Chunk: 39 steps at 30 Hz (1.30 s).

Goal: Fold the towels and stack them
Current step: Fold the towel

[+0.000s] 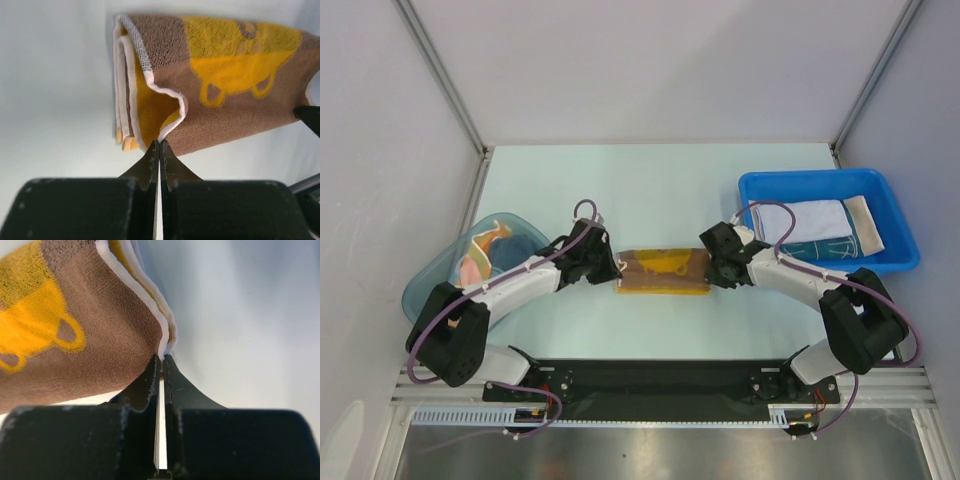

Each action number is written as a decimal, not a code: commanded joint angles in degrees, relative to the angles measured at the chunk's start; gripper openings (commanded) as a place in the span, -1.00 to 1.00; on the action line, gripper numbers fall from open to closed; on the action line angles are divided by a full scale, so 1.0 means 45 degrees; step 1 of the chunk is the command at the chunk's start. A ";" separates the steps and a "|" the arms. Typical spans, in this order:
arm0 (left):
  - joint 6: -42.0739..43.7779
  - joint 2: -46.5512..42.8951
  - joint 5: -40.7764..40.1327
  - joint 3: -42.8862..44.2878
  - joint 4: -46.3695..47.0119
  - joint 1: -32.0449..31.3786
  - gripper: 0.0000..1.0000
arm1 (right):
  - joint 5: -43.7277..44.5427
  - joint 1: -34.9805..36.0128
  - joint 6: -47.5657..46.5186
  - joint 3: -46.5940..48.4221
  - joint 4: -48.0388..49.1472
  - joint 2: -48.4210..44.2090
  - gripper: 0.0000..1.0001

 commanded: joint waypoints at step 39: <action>0.3510 0.0900 0.1631 0.2504 -0.0404 0.0014 -0.12 | 0.0061 0.0640 -0.1984 0.1030 -0.0638 -0.0943 -0.45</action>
